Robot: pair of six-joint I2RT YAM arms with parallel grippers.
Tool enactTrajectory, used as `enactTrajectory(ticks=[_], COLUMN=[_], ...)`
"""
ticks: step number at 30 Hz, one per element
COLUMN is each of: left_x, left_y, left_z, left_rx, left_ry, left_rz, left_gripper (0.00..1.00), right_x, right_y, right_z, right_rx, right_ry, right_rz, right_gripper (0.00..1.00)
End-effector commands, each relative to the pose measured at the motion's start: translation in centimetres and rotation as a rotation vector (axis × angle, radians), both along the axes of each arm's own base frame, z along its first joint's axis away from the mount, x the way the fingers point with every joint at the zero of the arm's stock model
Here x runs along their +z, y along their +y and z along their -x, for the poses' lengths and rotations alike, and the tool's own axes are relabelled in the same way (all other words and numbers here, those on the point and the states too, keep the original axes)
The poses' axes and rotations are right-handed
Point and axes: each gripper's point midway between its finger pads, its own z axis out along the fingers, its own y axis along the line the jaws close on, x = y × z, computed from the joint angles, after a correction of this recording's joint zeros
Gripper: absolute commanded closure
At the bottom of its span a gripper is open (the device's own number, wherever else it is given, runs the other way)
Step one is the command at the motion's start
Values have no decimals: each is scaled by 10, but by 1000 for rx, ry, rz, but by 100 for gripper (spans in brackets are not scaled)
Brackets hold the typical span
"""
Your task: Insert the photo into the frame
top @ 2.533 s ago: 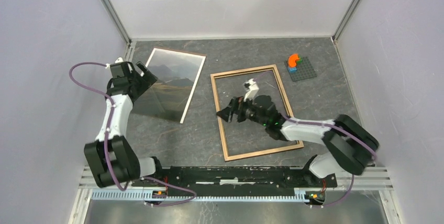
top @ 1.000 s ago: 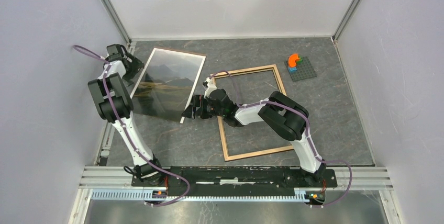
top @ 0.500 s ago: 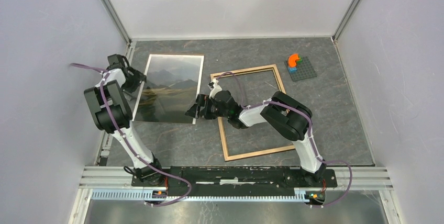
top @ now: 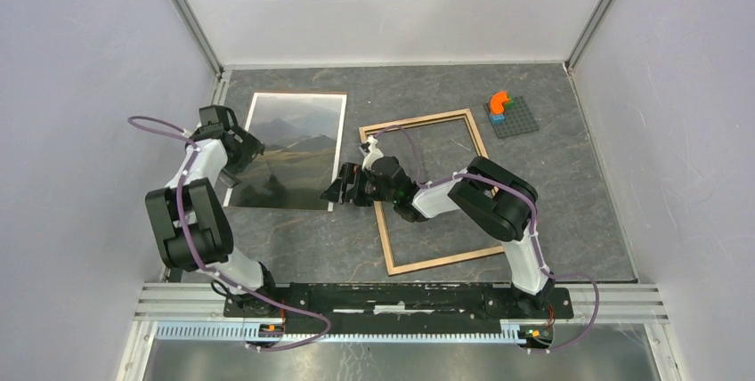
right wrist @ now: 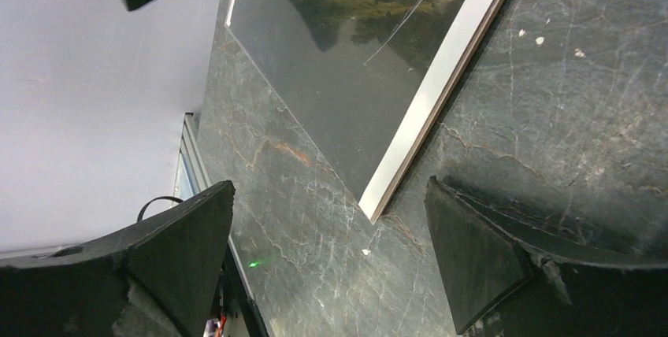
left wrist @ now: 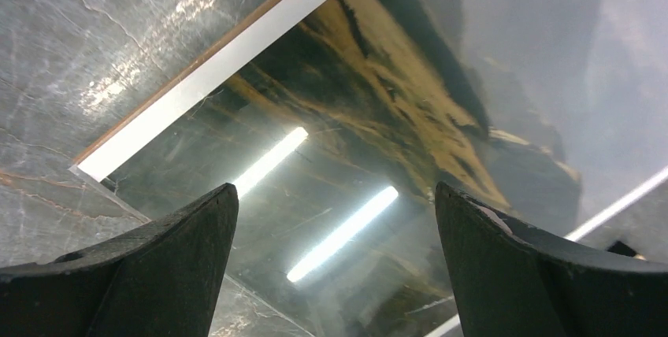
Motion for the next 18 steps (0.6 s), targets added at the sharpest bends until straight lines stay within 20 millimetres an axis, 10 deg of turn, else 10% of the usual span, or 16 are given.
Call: enactTrajectory(ticks=[1, 18], left_x=[-28, -57], left_y=[-5, -15], left_z=[4, 21], left_rx=[-7, -10], left_ry=[52, 108], left_rz=[44, 87], left_gripper=[0, 0], right_x=[5, 15], right_y=[4, 22], right_z=[2, 4], right_rx=[22, 35], right_ry=[9, 85], right_rz=[-33, -128], right_gripper=[4, 6])
